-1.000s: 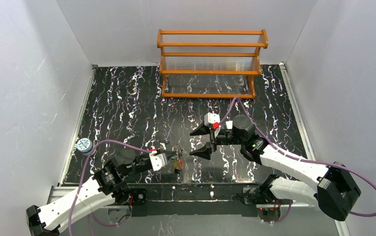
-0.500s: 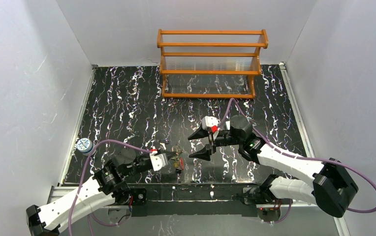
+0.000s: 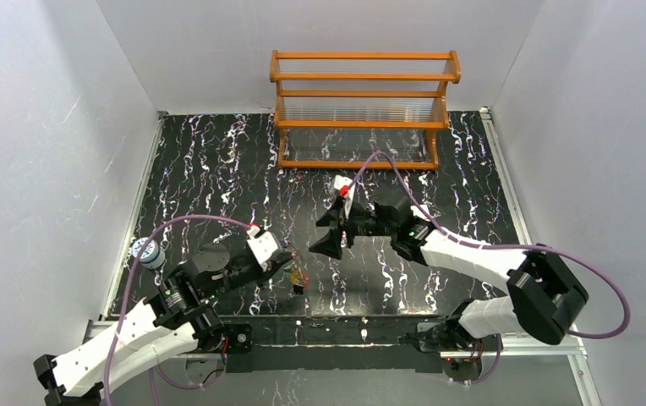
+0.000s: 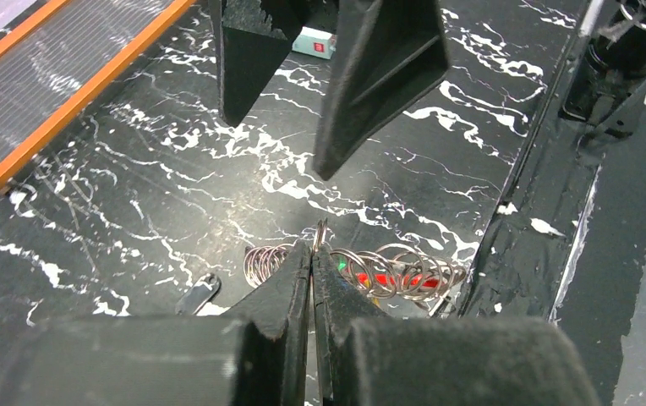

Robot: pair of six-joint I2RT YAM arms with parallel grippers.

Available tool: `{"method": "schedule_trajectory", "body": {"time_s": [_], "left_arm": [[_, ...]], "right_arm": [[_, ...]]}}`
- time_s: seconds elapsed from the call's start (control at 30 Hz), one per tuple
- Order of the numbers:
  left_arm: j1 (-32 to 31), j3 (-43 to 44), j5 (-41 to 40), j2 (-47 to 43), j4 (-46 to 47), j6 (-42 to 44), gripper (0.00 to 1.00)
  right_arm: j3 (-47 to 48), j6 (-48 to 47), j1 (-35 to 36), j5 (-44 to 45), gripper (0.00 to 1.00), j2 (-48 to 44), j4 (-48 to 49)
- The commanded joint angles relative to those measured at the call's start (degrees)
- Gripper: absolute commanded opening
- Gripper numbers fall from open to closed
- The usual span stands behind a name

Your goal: Put the keys on the keyring

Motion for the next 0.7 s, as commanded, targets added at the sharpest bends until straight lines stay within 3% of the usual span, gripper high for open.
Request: {"method": "schedule_trajectory", "body": {"time_s": [0.0, 0.2, 0.37, 0.5, 0.67], "left_arm": [[-0.2, 5.3, -4.5, -1.7, -7.3, -2.6, 0.00], [-0.2, 6.2, -4.6, -5.5, -11.3, 2.1, 0.00], [-0.3, 3.6, -2.1, -10.5, -11.2, 6.3, 0.00], [-0.2, 1.9, 0.4, -13.2, -11.2, 8.2, 0.00], [-0.2, 1.8, 1.3, -14.3, -12.5, 9.8, 0.00]], "right_arm": [[7.1, 5.1, 0.2, 6.9, 0.87, 3.5, -2.0], [14.7, 15.4, -0.3, 18.0, 0.81, 10.7, -5.9], [28.1, 17.0, -0.4, 15.3, 0.76, 22.9, -19.3], [37.5, 18.5, 0.3, 11.2, 0.61, 33.0, -26.9], [44.1, 16.3, 5.0, 18.0, 0.58, 40.4, -33.3]]}}
